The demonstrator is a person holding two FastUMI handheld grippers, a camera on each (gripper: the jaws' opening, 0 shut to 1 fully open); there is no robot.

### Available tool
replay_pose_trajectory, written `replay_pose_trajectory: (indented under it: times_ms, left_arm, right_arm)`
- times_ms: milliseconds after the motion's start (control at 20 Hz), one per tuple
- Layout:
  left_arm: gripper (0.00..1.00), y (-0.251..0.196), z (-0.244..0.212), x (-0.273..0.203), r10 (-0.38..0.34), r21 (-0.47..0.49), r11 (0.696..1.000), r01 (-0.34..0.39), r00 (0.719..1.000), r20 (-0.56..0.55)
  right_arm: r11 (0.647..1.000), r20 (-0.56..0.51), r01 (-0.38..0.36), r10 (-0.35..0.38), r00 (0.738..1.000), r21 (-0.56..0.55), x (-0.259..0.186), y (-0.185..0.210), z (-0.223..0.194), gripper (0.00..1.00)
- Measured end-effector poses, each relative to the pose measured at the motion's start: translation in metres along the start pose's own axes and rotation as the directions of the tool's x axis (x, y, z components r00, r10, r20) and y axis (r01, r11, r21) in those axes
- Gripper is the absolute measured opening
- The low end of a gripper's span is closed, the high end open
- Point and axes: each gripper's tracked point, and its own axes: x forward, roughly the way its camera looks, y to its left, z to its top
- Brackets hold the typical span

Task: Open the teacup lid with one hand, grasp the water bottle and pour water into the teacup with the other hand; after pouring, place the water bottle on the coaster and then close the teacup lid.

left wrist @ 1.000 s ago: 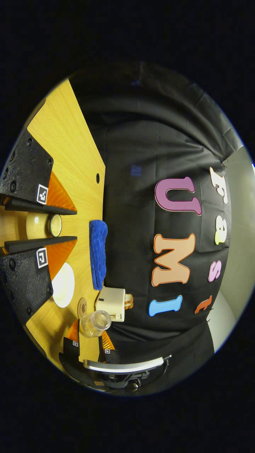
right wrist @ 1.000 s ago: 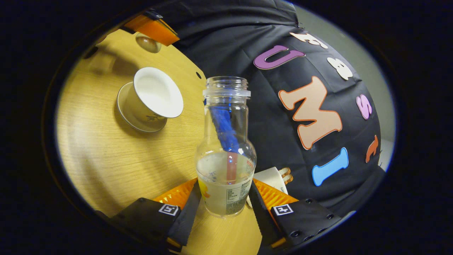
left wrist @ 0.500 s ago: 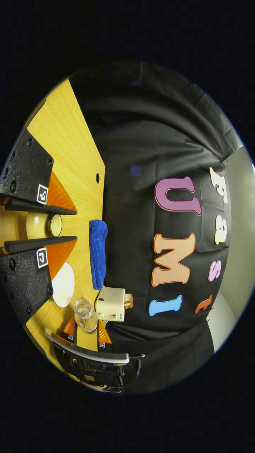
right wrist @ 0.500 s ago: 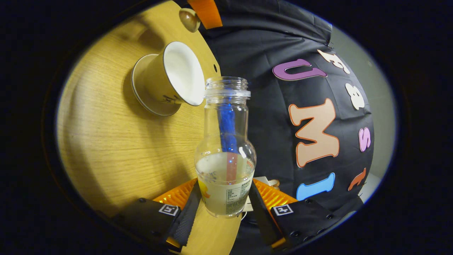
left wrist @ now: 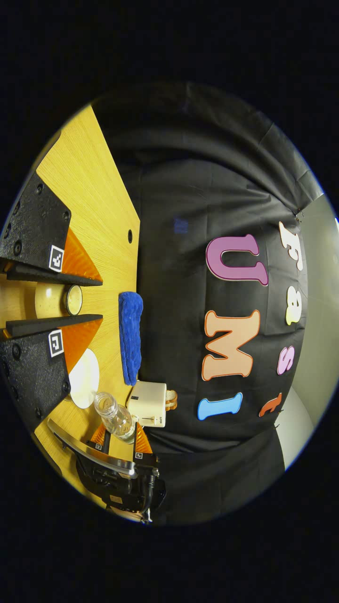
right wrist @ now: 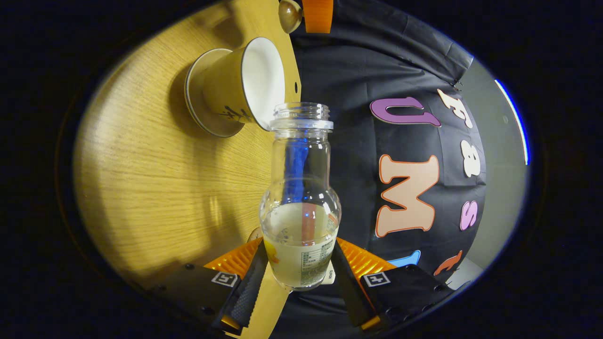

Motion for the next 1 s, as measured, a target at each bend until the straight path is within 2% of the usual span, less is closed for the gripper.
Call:
replay_pose_trajectory:
  times_ms: [450,600,1000]
  left_arm:
    - [0.30,0.000,0.000,-0.001,-0.004,-0.003,1.000,0.004,1.000,-0.001]
    - [0.30,-0.001,0.001,-0.001,-0.006,-0.002,1.000,0.006,1.000,-0.001]
    - [0.30,-0.001,0.001,-0.001,-0.008,-0.002,1.000,0.008,1.000,-0.001]
  right_arm:
    - [0.983,0.028,0.075,-0.072,0.997,-0.166,-0.004,-0.013,0.005,0.80]
    - [0.981,0.030,0.084,-0.080,0.996,-0.172,-0.002,-0.015,0.004,0.82]
    - [0.959,0.046,0.166,-0.159,0.986,-0.228,-0.004,-0.030,0.008,0.80]
